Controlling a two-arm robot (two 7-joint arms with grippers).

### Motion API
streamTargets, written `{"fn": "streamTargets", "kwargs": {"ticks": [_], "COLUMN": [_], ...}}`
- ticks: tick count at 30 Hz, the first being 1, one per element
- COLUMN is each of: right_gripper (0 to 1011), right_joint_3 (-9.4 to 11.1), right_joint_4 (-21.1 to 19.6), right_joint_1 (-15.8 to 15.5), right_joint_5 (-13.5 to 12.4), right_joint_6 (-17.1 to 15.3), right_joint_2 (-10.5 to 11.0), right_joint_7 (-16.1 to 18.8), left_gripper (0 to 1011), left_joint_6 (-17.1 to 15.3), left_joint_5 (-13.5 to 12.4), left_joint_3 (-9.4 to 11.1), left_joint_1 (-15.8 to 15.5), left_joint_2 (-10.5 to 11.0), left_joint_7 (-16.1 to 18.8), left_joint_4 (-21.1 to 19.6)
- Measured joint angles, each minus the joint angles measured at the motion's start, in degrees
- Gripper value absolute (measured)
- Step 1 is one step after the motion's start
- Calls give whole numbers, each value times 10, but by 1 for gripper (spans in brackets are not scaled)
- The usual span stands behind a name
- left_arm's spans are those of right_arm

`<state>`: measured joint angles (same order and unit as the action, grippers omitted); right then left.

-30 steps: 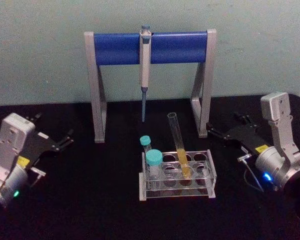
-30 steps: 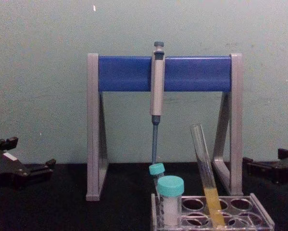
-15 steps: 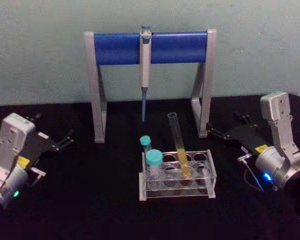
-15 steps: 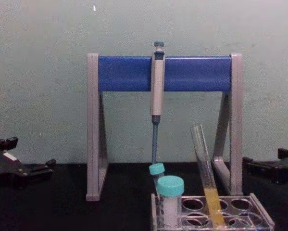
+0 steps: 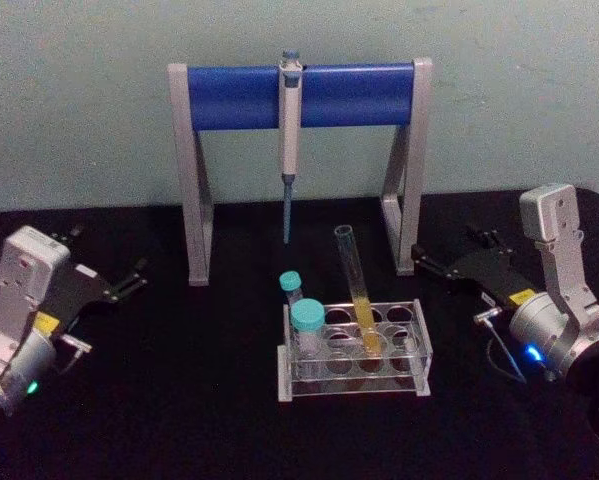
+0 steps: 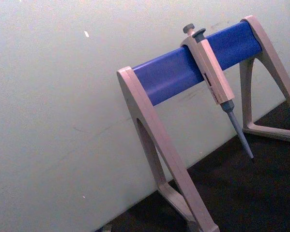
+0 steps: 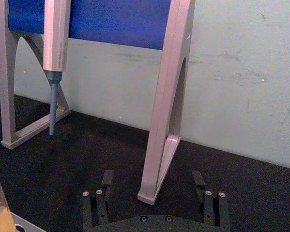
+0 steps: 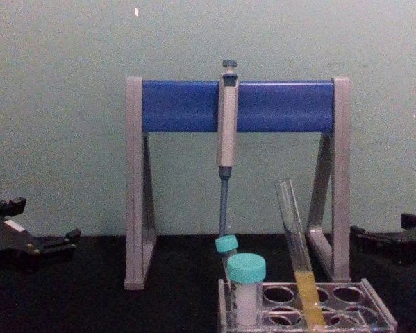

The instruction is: Pick up the test tube from the test tube rack, shake it, then place it back into the test tube rack.

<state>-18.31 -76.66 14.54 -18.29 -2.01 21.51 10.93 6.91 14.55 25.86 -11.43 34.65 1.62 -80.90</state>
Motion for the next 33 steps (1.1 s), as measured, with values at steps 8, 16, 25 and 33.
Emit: {"fn": "streamTargets", "kwargs": {"ticks": [8, 16, 25, 33], "right_gripper": [1000, 1000, 1000, 1000], "right_joint_3": [0, 0, 0, 0], "right_joint_4": [0, 0, 0, 0], "right_joint_1": [0, 0, 0, 0], "right_joint_5": [0, 0, 0, 0], "right_joint_6": [0, 0, 0, 0], "right_joint_2": [0, 0, 0, 0], "right_joint_7": [0, 0, 0, 0], "left_gripper": [1001, 1001, 1001, 1002], "left_joint_6": [0, 0, 0, 0], "left_joint_5": [0, 0, 0, 0], "left_joint_3": [0, 0, 0, 0], "left_joint_1": [0, 0, 0, 0], "left_joint_2": [0, 0, 0, 0], "left_joint_7": [0, 0, 0, 0], "left_joint_4": [0, 0, 0, 0]}}
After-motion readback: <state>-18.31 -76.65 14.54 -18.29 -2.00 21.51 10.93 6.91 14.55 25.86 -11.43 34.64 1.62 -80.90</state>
